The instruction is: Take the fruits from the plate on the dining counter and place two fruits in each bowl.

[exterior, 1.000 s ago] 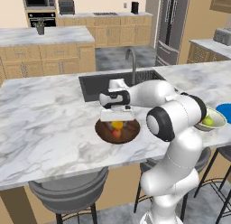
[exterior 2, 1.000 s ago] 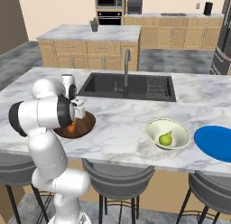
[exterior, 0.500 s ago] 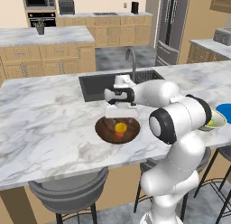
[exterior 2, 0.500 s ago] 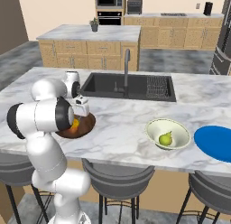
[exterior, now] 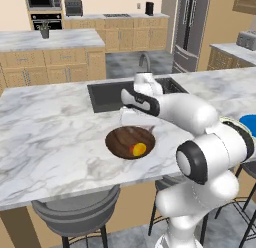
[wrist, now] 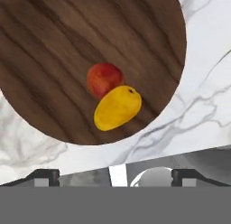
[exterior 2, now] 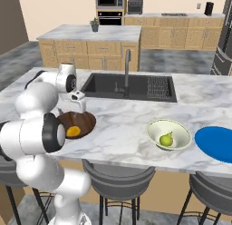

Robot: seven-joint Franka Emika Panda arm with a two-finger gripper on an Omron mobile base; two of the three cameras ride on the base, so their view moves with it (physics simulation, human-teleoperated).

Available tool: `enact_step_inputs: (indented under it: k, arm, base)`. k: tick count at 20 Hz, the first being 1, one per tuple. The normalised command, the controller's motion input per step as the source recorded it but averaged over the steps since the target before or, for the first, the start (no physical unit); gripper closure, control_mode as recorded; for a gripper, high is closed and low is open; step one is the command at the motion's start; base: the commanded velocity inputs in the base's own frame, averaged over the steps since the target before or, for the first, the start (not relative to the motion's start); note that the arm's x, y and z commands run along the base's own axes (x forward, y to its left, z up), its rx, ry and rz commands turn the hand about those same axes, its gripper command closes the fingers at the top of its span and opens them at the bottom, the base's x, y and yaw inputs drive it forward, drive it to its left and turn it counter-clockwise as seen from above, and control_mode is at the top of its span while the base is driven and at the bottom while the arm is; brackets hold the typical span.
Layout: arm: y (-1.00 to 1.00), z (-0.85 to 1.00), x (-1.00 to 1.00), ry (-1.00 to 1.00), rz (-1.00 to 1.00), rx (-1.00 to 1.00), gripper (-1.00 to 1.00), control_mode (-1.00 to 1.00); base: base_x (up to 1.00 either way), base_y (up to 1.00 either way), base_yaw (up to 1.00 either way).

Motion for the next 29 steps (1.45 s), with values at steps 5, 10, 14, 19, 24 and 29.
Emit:
enact_step_inputs:
  k: [5,10,14,19,24,29]
  arm:
    - [-0.01,0.34,-0.95,0.00,0.00,0.00,-1.00,-1.00]
    - [-0.25,0.04,-1.00,-0.14,0.03,0.01,-1.00,-1.00]
    - [-0.28,0.13,-1.00,-0.37,0.03,0.02,-1.00,-1.00]
    - [-0.18,0.41,-0.84,-0.31,0.00,0.06,-1.00,-1.00]
    - [-0.07,0.74,-0.54,-0.24,0.00,0.05,-1.00,-1.00]
    - [-0.12,0.75,-0.31,-0.14,0.00,0.05,-1.00,-1.00]
  base:
    - [0.00,0.00,0.00]
    - [0.00,0.00,0.00]
    - [0.00,0.00,0.00]
    - [0.00,0.00,0.00]
    - [0.00,0.00,0.00]
    - [0.00,0.00,0.00]
